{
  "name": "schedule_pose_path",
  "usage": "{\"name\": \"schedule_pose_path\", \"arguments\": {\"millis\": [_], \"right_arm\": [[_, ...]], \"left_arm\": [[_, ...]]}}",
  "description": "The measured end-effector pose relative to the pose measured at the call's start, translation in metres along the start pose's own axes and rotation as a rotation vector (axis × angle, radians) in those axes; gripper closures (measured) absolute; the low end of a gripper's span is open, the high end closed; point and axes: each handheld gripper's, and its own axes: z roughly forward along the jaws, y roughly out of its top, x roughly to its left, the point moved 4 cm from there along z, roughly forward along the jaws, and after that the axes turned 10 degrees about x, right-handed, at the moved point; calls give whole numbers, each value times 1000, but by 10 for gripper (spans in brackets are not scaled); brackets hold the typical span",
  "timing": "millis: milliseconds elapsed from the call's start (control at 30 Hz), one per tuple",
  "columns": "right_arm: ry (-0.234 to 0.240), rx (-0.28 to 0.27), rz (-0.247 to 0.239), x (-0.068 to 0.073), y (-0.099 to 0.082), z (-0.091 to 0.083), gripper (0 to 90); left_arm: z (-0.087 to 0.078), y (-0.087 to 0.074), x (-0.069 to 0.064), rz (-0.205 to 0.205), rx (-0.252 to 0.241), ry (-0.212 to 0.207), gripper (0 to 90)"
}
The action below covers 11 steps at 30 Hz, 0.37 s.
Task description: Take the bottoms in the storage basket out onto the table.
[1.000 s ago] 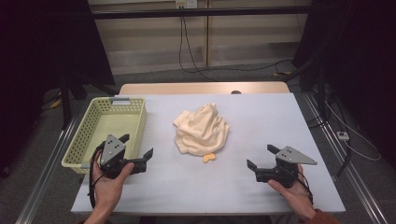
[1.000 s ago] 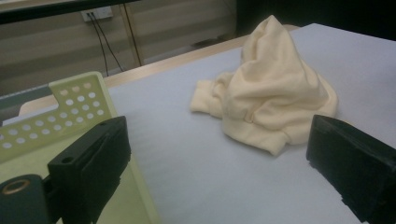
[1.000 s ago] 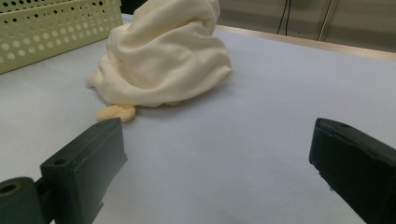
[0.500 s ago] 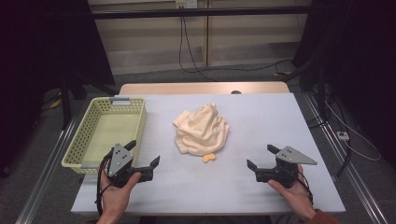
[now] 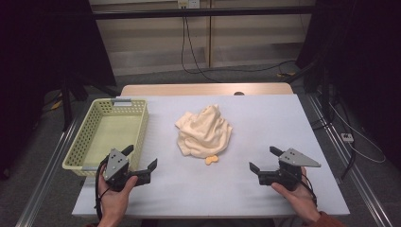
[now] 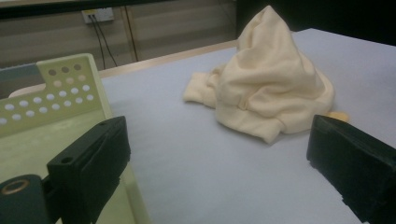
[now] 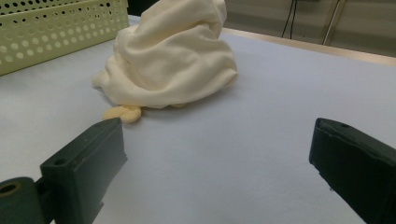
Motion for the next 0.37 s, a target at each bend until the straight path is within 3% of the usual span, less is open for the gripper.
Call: {"name": "schedule_pose_path", "arguments": {"millis": [133,367], "right_arm": [[-2,0,-1,-1,0,0,35],[-6,0,-1,-1,0,1,35]], "left_arm": [[-3,2,4,-9,-18,21,58],[0,2,8,-25,3,35,58]]}}
